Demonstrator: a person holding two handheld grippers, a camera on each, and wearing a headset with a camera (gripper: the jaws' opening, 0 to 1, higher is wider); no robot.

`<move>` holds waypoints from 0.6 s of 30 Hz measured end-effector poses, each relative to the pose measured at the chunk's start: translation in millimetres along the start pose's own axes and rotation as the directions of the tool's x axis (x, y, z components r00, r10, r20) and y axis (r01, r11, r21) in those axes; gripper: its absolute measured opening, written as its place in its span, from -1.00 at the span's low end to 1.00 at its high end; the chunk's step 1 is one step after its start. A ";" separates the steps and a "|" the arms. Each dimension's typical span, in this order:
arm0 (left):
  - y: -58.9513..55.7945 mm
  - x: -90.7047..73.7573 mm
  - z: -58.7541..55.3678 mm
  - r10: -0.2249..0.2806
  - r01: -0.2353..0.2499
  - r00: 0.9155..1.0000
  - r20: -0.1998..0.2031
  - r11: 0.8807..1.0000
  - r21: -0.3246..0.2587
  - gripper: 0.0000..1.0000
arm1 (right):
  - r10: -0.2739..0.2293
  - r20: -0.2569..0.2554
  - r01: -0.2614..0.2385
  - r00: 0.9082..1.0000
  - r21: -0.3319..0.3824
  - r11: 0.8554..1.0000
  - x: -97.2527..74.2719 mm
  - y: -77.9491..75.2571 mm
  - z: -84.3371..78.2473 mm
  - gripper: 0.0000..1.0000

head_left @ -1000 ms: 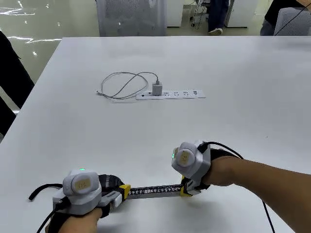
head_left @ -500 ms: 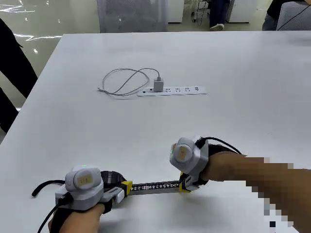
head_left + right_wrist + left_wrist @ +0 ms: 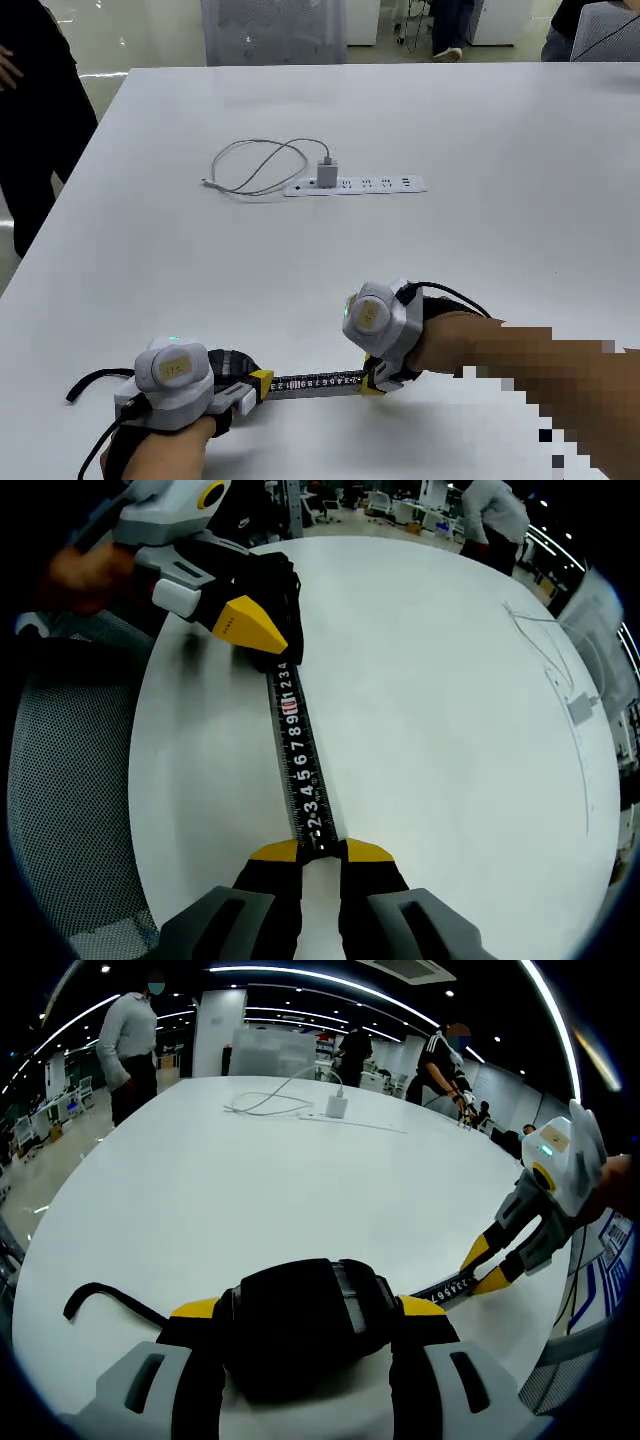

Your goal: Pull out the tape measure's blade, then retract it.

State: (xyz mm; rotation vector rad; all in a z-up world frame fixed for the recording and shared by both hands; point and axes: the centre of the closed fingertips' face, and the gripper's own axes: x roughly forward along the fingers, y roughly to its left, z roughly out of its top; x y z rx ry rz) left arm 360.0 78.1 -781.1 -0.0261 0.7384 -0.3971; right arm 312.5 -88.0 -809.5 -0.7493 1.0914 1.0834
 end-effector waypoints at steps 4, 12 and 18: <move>0.0 -0.2 0.1 0.000 0.000 1.000 -0.001 1.000 0.000 0.26 | 0.000 0.013 0.000 1.000 0.009 1.000 0.1 -0.7 1.9 -0.82; 0.7 0.4 0.5 -0.001 0.001 1.000 -0.001 1.000 0.000 0.26 | 0.000 0.007 0.000 1.000 0.011 1.000 1.1 2.0 4.9 -0.81; 0.6 0.2 0.1 0.000 0.000 1.000 -0.001 1.000 -0.001 0.26 | -0.004 0.017 0.004 1.000 0.031 0.999 1.4 1.0 6.8 -0.82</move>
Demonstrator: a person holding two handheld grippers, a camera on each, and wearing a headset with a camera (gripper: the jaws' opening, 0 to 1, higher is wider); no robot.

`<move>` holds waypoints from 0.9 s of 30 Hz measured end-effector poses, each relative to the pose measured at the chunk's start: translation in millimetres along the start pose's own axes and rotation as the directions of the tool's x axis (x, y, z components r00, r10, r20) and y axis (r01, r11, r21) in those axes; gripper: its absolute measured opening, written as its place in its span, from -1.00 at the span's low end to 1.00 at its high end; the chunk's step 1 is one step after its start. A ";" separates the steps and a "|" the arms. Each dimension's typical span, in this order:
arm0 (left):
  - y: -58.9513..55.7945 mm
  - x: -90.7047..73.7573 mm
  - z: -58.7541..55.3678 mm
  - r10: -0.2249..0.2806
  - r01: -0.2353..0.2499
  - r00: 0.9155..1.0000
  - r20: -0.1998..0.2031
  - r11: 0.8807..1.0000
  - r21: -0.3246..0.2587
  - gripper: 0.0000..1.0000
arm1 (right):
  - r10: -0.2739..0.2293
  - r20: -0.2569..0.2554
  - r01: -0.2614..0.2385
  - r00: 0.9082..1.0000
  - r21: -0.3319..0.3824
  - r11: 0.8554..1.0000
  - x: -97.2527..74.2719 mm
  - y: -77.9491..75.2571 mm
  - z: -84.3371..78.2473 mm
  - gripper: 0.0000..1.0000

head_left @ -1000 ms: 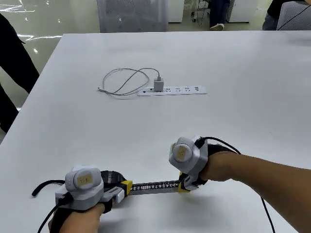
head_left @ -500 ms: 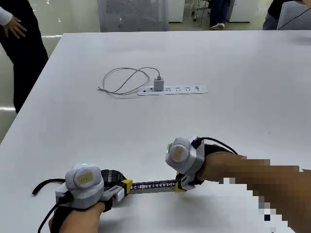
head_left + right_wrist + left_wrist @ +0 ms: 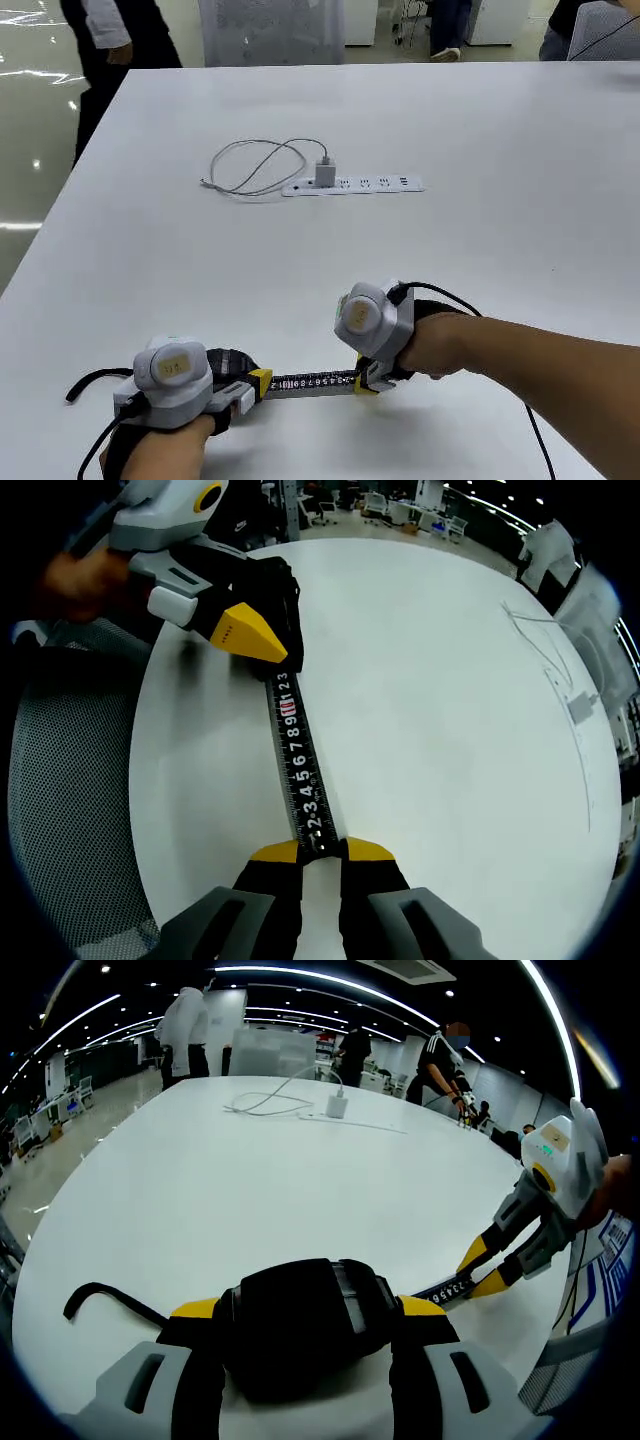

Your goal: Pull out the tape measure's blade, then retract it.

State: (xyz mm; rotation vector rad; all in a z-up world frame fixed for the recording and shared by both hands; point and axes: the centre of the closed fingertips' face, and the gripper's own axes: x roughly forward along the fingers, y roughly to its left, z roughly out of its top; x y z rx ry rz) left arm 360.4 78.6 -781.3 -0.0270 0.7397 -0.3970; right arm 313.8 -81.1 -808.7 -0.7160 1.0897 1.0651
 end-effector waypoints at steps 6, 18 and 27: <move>0.0 0.4 -0.2 -0.007 0.007 1.000 0.004 1.000 0.002 0.26 | -0.004 -0.007 0.004 1.000 0.003 1.000 0.7 0.3 2.5 -0.82; -0.1 0.7 0.2 -0.006 0.006 1.000 0.000 1.000 0.004 0.26 | -0.004 -0.019 0.004 1.000 -0.007 1.000 1.9 1.0 6.3 -0.82; -0.7 0.6 0.0 -0.006 0.006 1.000 -0.003 1.000 0.003 0.26 | -0.009 -0.016 0.010 1.000 0.005 1.000 3.7 1.1 8.9 -0.82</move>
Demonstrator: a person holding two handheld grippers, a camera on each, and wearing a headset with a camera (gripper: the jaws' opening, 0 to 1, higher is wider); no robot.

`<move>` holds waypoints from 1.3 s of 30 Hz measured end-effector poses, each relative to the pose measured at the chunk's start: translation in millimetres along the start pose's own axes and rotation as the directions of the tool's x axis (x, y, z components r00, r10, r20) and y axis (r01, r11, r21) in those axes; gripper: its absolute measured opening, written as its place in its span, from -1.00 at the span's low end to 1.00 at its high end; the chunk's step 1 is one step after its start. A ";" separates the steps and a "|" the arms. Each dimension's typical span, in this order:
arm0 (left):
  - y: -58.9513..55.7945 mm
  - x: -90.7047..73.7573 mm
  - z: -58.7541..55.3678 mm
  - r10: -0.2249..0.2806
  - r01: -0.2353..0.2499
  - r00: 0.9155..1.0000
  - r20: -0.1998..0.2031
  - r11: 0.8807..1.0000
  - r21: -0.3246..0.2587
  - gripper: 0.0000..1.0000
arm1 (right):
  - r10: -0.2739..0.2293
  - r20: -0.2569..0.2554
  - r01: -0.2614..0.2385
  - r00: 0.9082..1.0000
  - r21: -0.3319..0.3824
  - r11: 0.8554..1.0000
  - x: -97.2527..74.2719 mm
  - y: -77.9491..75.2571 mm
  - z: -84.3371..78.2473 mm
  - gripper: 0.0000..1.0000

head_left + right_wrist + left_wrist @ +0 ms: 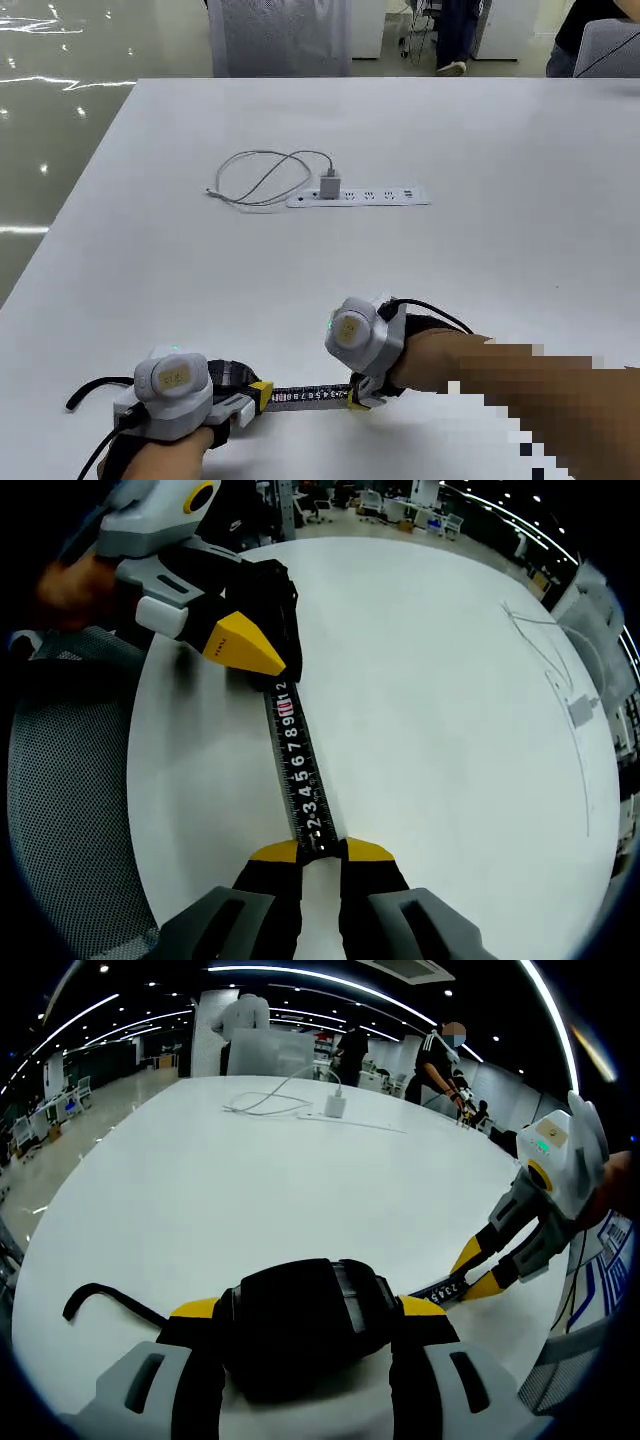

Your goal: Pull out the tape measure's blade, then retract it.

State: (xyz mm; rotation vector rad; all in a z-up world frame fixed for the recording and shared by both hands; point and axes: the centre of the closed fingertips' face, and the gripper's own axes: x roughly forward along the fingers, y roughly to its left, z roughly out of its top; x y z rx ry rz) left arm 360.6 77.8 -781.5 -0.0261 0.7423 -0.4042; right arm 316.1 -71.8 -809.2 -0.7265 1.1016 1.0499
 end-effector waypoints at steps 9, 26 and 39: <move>-0.3 -0.1 -0.2 -0.001 0.001 1.000 -0.001 1.000 -0.002 0.26 | -0.003 -0.001 0.003 1.000 -0.002 1.000 1.8 1.1 4.3 -0.82; 0.1 -0.5 -0.4 -0.001 0.001 1.000 0.000 1.000 -0.001 0.26 | -0.003 0.019 0.003 1.000 -0.001 1.000 5.2 3.5 12.3 -0.82; -0.1 -1.2 -0.3 -0.004 0.004 1.000 0.001 1.000 0.000 0.26 | 0.009 0.069 -0.007 0.998 -0.034 0.999 6.7 5.9 17.2 -0.82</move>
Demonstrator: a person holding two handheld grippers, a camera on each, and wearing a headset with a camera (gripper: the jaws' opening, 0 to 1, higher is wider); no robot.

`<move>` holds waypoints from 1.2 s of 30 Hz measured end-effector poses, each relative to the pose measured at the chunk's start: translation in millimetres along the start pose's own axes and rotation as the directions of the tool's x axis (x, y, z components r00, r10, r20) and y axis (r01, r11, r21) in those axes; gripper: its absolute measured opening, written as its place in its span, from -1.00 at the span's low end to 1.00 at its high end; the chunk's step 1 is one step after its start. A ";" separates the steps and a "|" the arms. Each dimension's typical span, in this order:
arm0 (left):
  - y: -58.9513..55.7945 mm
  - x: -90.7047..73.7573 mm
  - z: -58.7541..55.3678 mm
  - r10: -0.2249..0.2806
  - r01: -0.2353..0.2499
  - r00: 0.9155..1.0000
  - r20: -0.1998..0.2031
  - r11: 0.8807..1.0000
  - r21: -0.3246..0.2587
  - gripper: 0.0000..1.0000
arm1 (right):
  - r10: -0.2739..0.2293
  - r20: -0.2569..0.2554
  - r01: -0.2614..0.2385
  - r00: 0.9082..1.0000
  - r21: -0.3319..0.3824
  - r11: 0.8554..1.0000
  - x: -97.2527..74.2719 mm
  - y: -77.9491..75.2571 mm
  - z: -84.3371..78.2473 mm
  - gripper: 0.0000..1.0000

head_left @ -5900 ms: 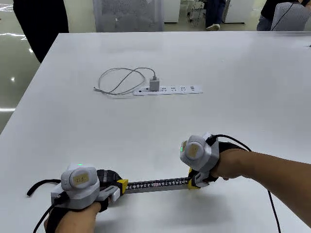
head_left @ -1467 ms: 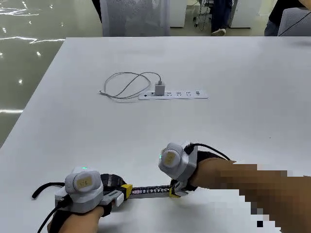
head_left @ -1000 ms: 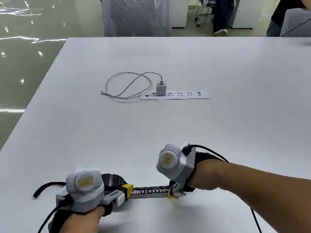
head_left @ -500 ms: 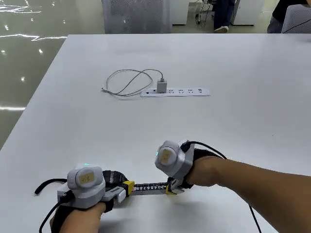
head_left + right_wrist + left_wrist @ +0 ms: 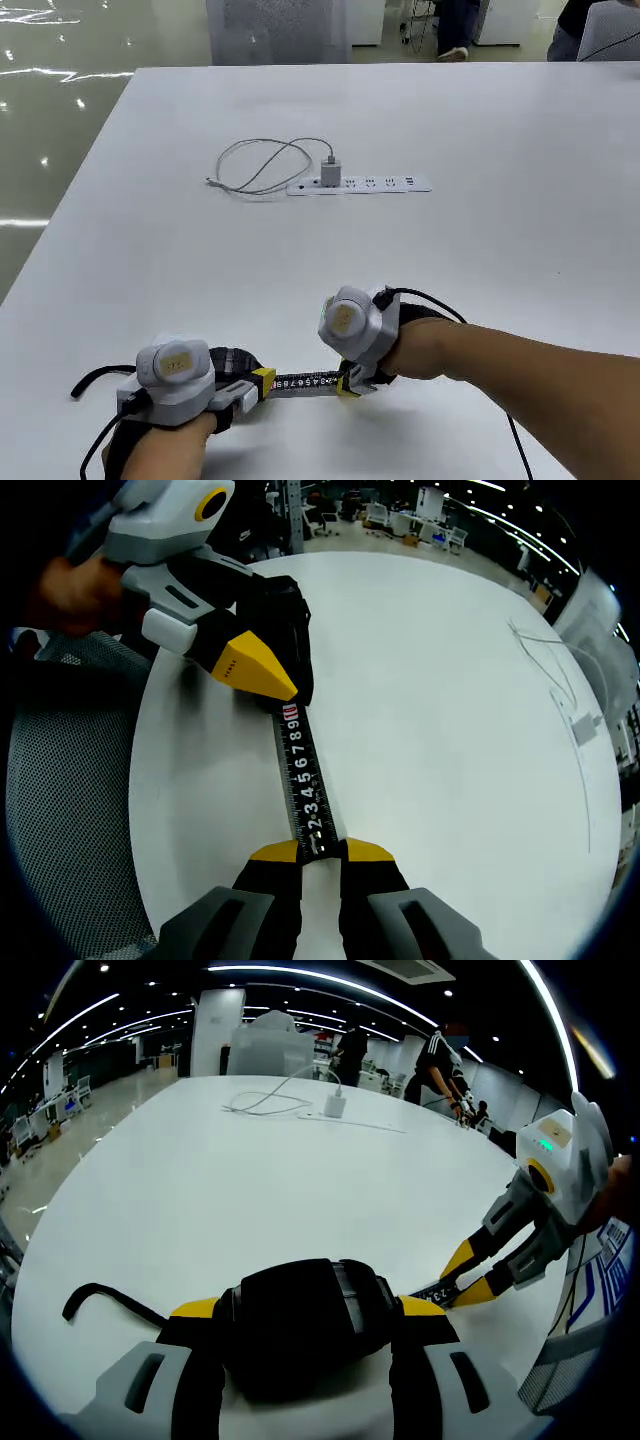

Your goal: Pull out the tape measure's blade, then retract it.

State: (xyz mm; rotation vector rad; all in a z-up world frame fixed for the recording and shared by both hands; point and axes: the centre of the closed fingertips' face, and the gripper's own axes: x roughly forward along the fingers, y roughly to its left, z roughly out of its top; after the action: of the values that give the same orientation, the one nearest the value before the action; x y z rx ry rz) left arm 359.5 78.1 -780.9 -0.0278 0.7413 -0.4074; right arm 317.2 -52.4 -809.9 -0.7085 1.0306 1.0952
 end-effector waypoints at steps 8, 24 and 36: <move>-0.3 -0.4 -0.1 -0.004 0.004 1.000 0.000 1.000 0.004 0.26 | -0.003 0.021 0.003 1.000 0.004 1.000 1.6 1.4 5.5 -0.82; 2.6 -1.1 2.8 -0.019 0.020 1.000 0.023 0.999 -0.044 0.25 | 0.021 0.096 -0.026 0.995 0.050 0.998 3.9 3.0 14.4 -0.82; 1.0 -1.1 2.7 -0.031 0.032 0.999 0.027 0.999 -0.022 0.25 | 0.028 0.115 -0.034 0.993 0.050 0.998 7.0 5.9 23.3 -0.82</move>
State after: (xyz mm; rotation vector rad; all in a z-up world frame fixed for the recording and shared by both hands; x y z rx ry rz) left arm 361.0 79.2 -778.4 -0.0656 0.7195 -0.4283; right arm 319.6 -27.7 -807.3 -0.5835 0.9707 1.1191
